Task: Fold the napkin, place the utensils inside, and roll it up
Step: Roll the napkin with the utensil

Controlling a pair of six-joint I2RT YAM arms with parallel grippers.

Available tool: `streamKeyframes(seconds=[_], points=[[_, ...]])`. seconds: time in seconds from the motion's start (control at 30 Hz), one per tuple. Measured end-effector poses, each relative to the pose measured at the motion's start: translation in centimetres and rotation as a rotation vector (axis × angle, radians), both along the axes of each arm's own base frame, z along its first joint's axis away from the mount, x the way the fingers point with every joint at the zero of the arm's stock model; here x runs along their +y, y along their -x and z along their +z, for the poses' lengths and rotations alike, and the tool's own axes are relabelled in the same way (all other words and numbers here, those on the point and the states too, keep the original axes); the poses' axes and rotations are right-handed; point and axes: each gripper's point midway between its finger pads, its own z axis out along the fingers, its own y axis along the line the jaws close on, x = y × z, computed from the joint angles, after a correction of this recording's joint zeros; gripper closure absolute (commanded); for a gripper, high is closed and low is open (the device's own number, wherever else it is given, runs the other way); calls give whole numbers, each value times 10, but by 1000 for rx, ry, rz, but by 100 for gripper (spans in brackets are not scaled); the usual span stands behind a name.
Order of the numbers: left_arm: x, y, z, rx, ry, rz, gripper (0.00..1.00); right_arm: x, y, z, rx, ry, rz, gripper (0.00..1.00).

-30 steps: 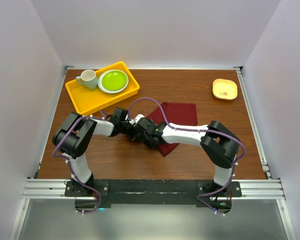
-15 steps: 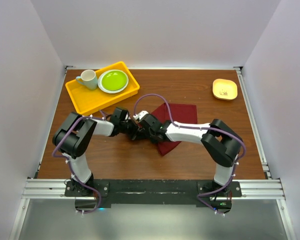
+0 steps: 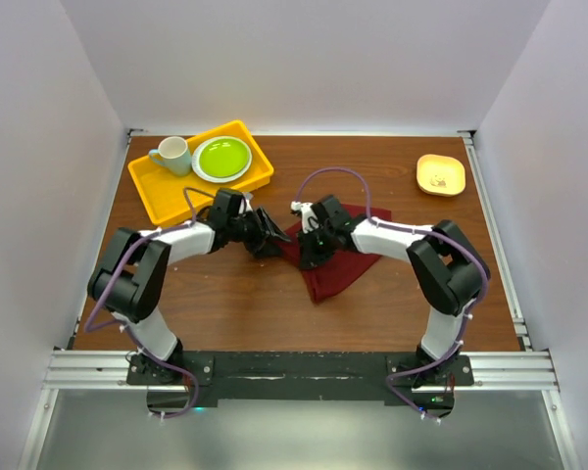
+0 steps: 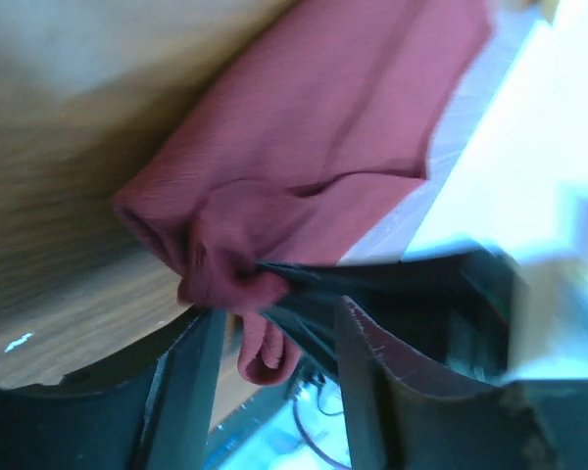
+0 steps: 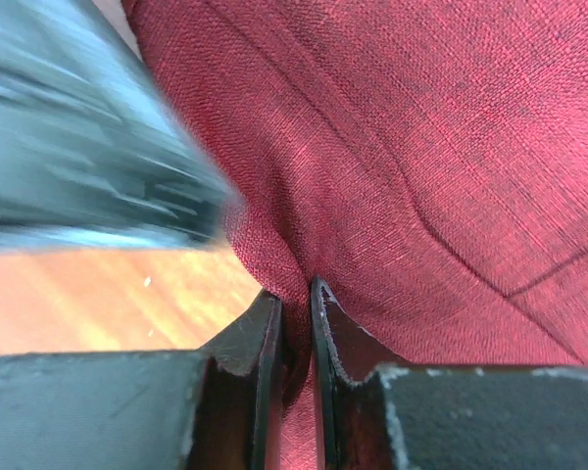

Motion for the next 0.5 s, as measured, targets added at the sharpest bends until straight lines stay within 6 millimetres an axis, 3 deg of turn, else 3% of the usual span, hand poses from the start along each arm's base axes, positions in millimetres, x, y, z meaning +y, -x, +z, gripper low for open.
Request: streamKeyframes(seconds=[0.17, 0.27, 0.5], points=[[13, -9, 36, -213, -62, -49, 48, -11, -1, 0, 197, -195, -7, 100], [16, -9, 47, -294, -87, -77, 55, -14, -1, -1, 324, -320, -13, 100], [5, 6, 37, -360, -66, -139, 74, -27, 2, -4, 576, -560, -98, 100]])
